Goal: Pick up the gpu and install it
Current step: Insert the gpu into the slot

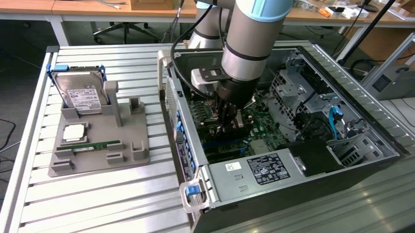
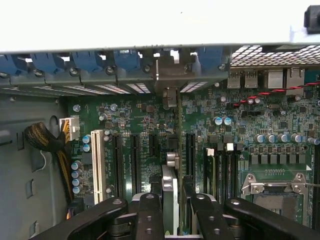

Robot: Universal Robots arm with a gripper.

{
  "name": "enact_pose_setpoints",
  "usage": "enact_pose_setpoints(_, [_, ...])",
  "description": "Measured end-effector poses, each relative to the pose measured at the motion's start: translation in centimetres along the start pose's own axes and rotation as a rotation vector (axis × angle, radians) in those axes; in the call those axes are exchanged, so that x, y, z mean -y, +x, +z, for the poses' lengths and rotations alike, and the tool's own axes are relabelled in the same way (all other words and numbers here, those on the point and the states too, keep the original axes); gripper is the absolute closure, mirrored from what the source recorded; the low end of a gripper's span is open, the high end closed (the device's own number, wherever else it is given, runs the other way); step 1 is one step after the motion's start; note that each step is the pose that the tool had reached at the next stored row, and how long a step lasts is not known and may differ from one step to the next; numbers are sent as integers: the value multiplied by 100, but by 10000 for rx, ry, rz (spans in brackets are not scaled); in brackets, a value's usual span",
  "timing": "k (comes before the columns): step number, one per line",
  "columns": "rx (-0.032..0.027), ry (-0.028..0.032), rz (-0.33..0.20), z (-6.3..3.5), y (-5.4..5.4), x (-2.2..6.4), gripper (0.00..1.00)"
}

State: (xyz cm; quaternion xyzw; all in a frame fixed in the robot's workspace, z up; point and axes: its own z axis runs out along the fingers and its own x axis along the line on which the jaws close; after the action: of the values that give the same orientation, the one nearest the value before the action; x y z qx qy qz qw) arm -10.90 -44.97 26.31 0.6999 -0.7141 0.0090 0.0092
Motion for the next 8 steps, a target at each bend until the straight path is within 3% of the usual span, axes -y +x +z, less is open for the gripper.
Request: enact_pose_setpoints(8, [2, 1, 0, 26, -1, 0, 73])
